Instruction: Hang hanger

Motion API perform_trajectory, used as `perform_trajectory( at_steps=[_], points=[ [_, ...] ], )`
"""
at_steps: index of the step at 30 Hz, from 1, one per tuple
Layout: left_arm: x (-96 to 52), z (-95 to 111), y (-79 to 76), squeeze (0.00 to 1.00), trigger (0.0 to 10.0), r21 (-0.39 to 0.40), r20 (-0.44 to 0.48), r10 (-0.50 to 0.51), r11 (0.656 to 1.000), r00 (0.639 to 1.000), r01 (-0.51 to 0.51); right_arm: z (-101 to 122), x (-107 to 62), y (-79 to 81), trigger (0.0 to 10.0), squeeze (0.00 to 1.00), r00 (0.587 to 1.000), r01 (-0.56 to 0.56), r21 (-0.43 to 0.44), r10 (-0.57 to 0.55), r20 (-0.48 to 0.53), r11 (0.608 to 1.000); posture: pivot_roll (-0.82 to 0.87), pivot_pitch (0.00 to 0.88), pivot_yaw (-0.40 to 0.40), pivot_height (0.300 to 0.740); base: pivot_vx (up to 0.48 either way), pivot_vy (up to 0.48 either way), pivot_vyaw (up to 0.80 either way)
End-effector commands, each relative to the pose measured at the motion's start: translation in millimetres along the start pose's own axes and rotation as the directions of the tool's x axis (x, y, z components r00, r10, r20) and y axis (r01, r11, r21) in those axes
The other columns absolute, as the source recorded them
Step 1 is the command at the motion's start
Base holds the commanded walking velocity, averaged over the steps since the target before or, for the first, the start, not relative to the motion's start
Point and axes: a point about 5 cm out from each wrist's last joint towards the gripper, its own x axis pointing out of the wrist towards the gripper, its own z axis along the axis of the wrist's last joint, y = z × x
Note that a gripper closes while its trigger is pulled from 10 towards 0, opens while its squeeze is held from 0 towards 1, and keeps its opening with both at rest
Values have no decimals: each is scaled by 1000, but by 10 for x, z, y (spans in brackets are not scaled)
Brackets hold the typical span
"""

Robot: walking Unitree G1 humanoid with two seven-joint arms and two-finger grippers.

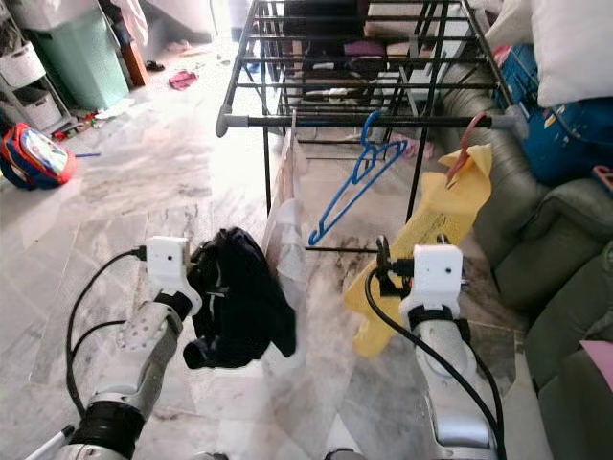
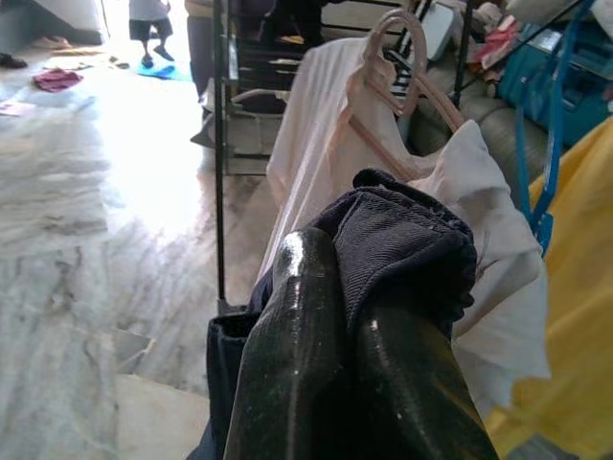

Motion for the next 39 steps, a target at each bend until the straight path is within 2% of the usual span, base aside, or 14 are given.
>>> perform_trajectory(
  at_steps=[1, 5, 10, 12, 15, 16, 18, 20, 23, 26, 29, 31, 39],
  points=[
    [28, 59, 1, 0, 10000, 19, 31, -6, 1000, 1000, 6, -52, -13, -19, 10000, 0, 999, 19, 14, -19, -32, 1000, -175, 0, 7, 740, 0, 0, 0],
    [19, 45, -29, 0, 10000, 13, 42, -18, 1000, 999, 17, -55, -74, -55, 10000, 0, 999, 43, -1, -43, -27, 999, -188, 0, 15, 740, 0, 0, 0],
    [-64, -32, 54, 0, 10000, 11, 26, -6, 1000, 1000, 6, -165, -256, -27, 10000, 0, 993, 89, 40, -86, -86, 995, -201, 29, 32, 740, 0, 0, 0],
    [-99, -48, 67, 0, 10000, 21, 22, -31, 999, 999, 30, -187, -362, -5, 10000, 0, 994, 40, 1, -40, -104, 999, -193, 30, 32, 740, 0, 0, 0],
    [-119, -102, 112, 0, 10000, 41, 7, -7, 999, 1000, 7, -260, -413, -14, 10000, 0, 991, -3, -33, -1, -132, 999, -186, 24, 49, 740, 0, 0, 0],
    [-112, -77, 133, 0, 10000, 16, 10, 15, 1000, 1000, -15, -243, -399, -54, 10000, 0, 991, -15, -37, 10, -133, 999, -182, 35, 53, 740, 0, 0, 0],
    [-107, -21, 137, 0, 10000, 17, 32, 15, 1000, 999, -15, -163, -345, -68, 10000, 0, 995, -42, -93, 34, -89, 995, -189, 55, 48, 740, 0, 0, 0],
    [-125, -13, 123, 0, 10000, 27, 42, -7, 1000, 999, 6, -115, -299, -64, 10000, 0, 999, -22, -136, 15, -50, 990, -190, 72, 48, 740, 0, 0, 0],
    [-116, 34, 145, 0, 10000, 15, 64, 19, 1000, 998, -20, -75, -205, -16, 10000, 0, 1000, 21, -95, -23, -18, 995, -176, 87, 48, 740, 0, 0, 0],
    [-106, 96, 144, 0, 10000, 26, 88, 16, 999, 996, -18, -63, -154, 67, 10000, 0, 999, 39, 14, -38, -32, 999, -173, 102, 41, 740, 0, 0, 0],
    [-107, 111, 144, 0, 10000, 25, 89, 8, 1000, 996, -10, -24, -128, 141, 10000, 0, 999, 45, 5, -45, -20, 999, -182, 117, 40, 740, 0, 0, 0],
    [-110, 127, 141, 0, 10000, 32, 95, -7, 999, 995, 4, 43, -114, 250, 10000, 0, 1000, 20, 23, -20, 6, 1000, -199, 140, 42, 740, 0, 0, 0],
    [-97, 124, 124, 0, 10000, 7, 91, -13, 1000, 996, 12, 56, -136, 309, 10000, 0, 1000, -16, 39, 16, 4, 999, -216, 165, 26, 740, 0, 0, -100]
  ],
)
